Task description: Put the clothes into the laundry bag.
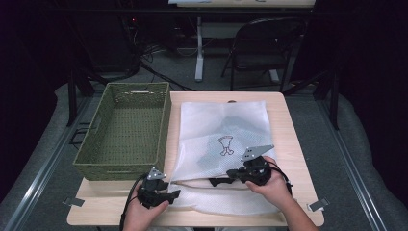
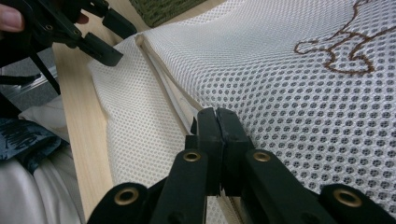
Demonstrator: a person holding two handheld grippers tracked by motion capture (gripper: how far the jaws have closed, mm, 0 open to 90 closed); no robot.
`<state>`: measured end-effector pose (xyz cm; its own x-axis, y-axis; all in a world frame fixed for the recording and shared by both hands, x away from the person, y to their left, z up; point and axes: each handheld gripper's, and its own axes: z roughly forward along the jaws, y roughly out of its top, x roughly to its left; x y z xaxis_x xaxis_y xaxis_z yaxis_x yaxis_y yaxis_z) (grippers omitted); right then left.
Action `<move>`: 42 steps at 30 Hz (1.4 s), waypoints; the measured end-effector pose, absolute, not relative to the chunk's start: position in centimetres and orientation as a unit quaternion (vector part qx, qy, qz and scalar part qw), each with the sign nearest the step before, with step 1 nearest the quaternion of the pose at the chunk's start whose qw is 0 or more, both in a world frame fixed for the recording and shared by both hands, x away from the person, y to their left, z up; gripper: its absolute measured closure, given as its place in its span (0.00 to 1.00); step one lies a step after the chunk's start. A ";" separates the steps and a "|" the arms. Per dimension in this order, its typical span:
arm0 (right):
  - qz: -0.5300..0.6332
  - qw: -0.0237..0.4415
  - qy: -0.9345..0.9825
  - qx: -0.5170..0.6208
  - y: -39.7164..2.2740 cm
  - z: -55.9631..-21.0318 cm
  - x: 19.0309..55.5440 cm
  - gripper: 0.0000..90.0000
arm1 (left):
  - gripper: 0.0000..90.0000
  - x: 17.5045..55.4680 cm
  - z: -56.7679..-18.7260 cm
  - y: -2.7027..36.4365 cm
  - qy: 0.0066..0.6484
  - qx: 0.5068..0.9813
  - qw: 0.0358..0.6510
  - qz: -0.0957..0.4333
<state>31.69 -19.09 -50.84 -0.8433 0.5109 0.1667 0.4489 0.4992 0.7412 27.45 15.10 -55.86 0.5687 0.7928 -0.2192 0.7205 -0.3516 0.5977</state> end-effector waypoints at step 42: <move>0.343 0.041 0.890 0.297 -19.0 -54.7 32.4 0.96 | 0.53 28.5 -56.1 14.8 0.458 0.810 0.366 0.032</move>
<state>32.43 -18.95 -54.71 -0.8197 0.5578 0.1300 0.5009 0.5883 0.6348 28.46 14.78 -56.08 0.5789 0.7647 -0.2831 0.7179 -0.3133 0.6217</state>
